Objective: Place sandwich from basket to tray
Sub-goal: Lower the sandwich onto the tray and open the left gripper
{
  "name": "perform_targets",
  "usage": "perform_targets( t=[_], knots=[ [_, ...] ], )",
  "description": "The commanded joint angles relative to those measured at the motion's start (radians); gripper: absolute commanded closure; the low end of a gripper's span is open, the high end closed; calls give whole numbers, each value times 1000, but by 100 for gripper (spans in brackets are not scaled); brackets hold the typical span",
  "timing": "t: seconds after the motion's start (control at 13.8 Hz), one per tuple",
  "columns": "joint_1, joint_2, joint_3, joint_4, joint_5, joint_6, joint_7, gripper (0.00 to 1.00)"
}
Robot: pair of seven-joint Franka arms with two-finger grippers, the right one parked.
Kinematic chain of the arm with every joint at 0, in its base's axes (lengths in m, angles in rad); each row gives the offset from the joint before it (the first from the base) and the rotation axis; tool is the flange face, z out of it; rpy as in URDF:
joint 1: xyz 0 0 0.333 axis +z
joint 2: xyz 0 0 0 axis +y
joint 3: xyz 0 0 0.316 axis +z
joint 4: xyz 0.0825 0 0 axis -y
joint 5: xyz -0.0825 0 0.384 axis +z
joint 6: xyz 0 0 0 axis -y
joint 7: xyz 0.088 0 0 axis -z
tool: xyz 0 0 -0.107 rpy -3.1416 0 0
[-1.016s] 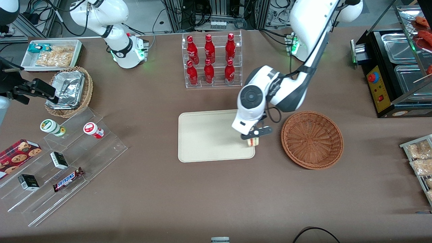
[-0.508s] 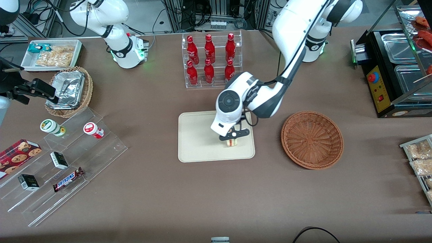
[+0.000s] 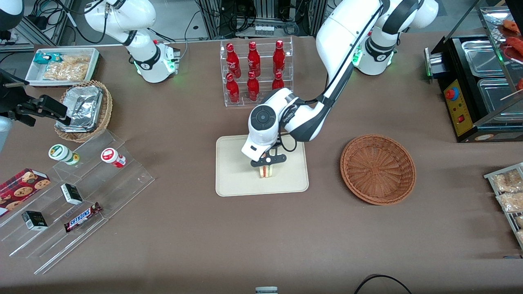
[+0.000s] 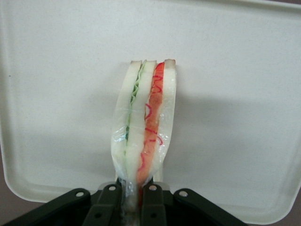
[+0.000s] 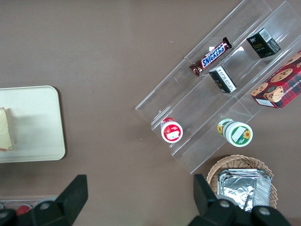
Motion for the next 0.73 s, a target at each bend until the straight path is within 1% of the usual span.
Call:
perform_targets(
  t=[0.0,0.07,0.29,0.44,0.65],
  knots=[
    [-12,19,10,32,-10,2,-20,63],
    [-9,18,10,32,-10,2,-12,1],
    [-12,2,10,33,-5,0,-15,0],
    [-9,-37,13,30,-1,-12,-12,0],
    [10,-99,24,26,8,-96,0,0]
  ],
)
